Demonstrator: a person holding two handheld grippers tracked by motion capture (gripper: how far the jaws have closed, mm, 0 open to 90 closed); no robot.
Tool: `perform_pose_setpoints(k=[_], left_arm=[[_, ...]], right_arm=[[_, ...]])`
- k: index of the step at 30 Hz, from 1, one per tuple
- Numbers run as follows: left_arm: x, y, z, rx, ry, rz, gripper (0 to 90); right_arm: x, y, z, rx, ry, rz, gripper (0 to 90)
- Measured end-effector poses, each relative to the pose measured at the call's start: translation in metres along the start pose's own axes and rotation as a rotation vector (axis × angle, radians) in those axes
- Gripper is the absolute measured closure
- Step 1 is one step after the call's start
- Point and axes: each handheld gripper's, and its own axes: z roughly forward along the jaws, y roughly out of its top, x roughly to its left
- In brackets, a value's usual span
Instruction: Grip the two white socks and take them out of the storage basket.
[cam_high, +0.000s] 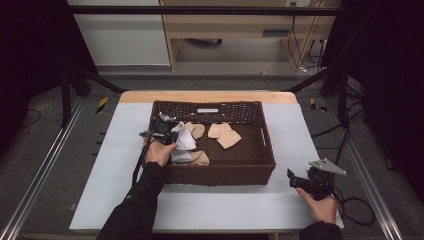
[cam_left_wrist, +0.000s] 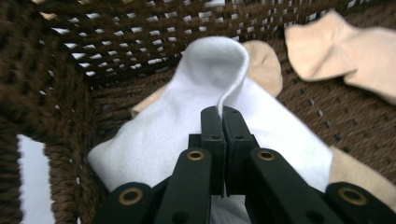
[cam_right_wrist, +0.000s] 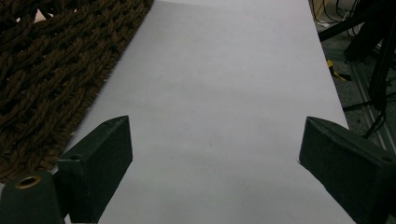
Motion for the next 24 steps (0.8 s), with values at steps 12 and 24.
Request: perform_pose_setpoints(k=[12,24], left_arm=[[0.009,0.011,-0.04,-0.299,-0.064,-0.063,88.4],[0.006,0.036,-0.093,-0.487,-0.111,-0.063,88.4]], right_arm=[[0.0,0.0,0.0,0.005,-0.003,-0.001,9.8],[0.0,0.0,0.0,0.003,-0.006,-0.002,9.8]])
